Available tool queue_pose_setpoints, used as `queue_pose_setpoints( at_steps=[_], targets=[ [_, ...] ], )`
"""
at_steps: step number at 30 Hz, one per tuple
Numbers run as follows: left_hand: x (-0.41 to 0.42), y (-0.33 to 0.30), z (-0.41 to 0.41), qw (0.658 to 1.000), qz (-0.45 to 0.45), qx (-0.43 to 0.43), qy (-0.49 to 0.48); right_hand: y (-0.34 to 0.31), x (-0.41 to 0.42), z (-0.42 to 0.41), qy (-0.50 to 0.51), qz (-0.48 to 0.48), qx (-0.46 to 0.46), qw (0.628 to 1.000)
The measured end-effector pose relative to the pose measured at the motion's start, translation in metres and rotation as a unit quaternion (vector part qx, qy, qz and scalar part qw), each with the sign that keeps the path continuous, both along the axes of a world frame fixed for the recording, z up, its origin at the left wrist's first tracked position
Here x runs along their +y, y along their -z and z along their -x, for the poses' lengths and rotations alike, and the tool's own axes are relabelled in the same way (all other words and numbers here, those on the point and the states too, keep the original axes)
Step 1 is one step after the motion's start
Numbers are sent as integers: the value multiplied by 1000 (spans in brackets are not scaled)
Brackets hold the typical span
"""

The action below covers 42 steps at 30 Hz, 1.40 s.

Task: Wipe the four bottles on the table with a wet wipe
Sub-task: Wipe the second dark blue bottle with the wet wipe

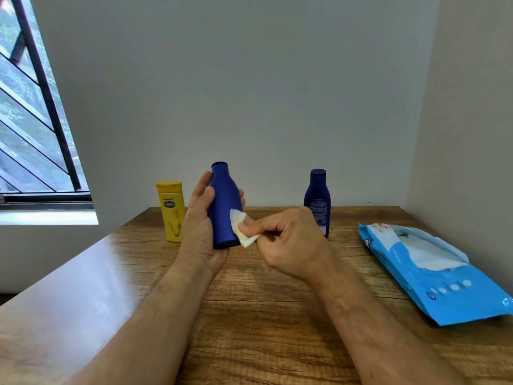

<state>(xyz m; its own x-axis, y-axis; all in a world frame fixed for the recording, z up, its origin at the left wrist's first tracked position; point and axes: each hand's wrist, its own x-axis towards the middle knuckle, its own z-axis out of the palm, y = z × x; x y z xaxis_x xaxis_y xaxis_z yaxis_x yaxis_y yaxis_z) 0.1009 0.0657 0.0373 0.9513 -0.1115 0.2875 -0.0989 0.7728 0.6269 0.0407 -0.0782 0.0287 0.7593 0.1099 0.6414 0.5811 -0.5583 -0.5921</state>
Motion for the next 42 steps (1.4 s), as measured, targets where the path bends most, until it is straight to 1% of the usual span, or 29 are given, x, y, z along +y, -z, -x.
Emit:
queue_pose_setpoints(
  at_steps=[3, 7, 9, 11, 13, 15, 17, 18, 20, 22, 24, 26, 28, 32, 35, 39, 42],
  targets=[
    [-2, 0, 4, 1000, -6, -4, 12, 1, 1, 0, 20, -2, -22, 1000],
    [-13, 2, 15, 994, -96, -29, 51, -3, 2, -1, 96, -103, -54, 989],
    [-16, 3, 18, 989, -129, -42, 50, -5, 0, -2, 115, -126, -56, 984],
    [-15, 3, 17, 988, -140, -42, 39, -6, -3, -2, 106, -114, -46, 987],
    [-12, 2, 14, 991, -126, -28, 24, -5, -6, 0, 78, -63, -43, 994],
    [-9, 1, 11, 994, -109, -14, 21, -2, -6, 1, 68, 13, -63, 996],
    [-8, 2, 11, 994, -105, -14, 29, -1, -4, 0, 92, 56, -100, 989],
    [-9, 3, 12, 993, -109, -18, 34, -1, -3, 0, 109, 52, -121, 985],
    [-12, 5, 13, 991, -129, -27, 39, -2, -2, -2, 138, 10, -149, 979],
    [-16, 6, 15, 987, -149, -37, 41, -3, -3, -2, 148, -63, -135, 978],
    [-18, 8, 16, 985, -161, -42, 43, -4, -3, -3, 158, -120, -84, 976],
    [-19, 10, 15, 983, -170, -46, 43, -3, -6, -6, 172, -125, -36, 976],
    [-19, 13, 10, 982, -181, -51, 22, -4, -9, -9, 160, -130, -1, 978],
    [-16, 10, 8, 985, -166, -33, -27, -6, -10, -9, 144, -116, 41, 982],
    [-15, 8, 10, 983, -179, -15, -23, -3, -6, -9, 153, -111, 44, 981],
    [-15, 12, 8, 988, -150, -19, -25, -2, -7, -13, 164, -140, 38, 976],
    [-16, 14, 8, 983, -182, -33, 3, -3, -10, -15, 174, -157, 36, 972]
  ],
)
